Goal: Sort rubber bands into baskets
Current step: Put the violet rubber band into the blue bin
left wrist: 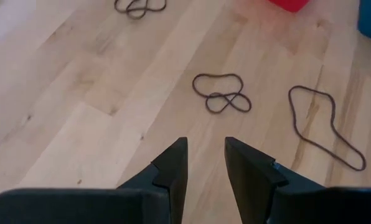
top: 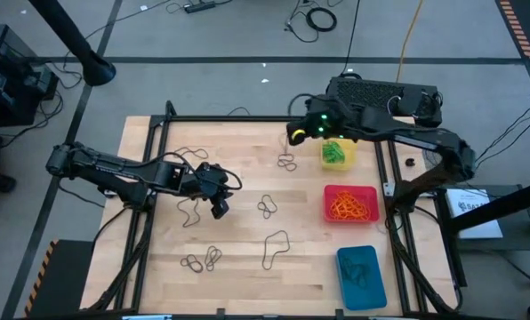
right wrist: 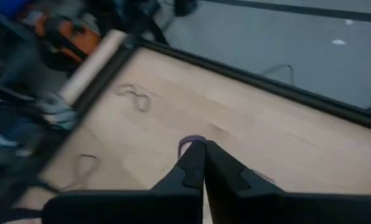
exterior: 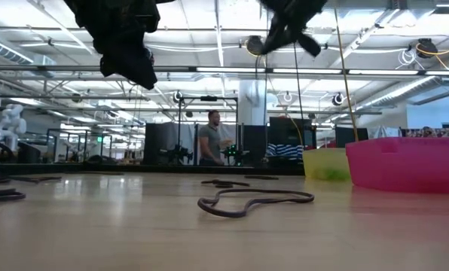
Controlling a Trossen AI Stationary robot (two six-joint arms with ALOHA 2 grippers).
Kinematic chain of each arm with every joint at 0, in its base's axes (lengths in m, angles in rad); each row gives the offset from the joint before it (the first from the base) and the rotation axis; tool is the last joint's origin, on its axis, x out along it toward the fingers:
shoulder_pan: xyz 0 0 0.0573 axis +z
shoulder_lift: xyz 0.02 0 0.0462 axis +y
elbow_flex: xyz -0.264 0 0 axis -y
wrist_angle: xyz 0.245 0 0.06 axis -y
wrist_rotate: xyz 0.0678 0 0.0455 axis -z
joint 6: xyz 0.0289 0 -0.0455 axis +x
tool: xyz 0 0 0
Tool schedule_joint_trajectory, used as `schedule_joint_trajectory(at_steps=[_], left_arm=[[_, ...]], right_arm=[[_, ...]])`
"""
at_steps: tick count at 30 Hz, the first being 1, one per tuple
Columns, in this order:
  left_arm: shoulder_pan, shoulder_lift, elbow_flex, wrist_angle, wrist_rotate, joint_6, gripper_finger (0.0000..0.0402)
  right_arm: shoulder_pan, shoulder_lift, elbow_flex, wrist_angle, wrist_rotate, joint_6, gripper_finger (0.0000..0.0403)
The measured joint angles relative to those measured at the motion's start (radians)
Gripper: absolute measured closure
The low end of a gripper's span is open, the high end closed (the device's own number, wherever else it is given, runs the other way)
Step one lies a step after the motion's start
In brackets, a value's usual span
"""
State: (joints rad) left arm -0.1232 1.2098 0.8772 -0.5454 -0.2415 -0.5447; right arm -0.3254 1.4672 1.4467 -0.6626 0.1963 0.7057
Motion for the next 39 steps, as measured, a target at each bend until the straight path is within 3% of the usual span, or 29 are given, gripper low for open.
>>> schedule_joint_trajectory(at_steps=[6, 12, 20, 28, 32, 39], left_arm=[[-0.001, 0.000, 0.000, 0.049, 0.000, 0.029, 0.0288], [-0.001, 0.000, 0.000, 0.089, 0.061, 0.093, 0.0288], [-0.026, 0.000, 0.000, 0.092, 0.107, 0.145, 0.0288], [-0.036, 0.018, 0.000, 0.104, 0.110, 0.211, 0.0288], [-0.037, 0.041, 0.000, 0.123, 0.133, 0.174, 0.0288], [-0.037, 0.120, 0.000, 0.291, 0.142, 0.108, 0.0288]], right_arm=[[0.125, -0.108, 0.000, -0.003, -0.021, 0.065, 0.0403], [0.337, -0.170, 0.001, -0.012, -0.092, 0.221, 0.0403], [0.709, -0.138, 0.001, -0.038, -0.133, 0.545, 0.0402], [0.996, -0.098, 0.001, -0.053, -0.151, 1.001, 0.0402], [1.094, -0.085, 0.001, -0.142, -0.151, 1.161, 0.0402], [1.199, -0.079, 0.001, -0.458, -0.151, 1.285, 0.0402]])
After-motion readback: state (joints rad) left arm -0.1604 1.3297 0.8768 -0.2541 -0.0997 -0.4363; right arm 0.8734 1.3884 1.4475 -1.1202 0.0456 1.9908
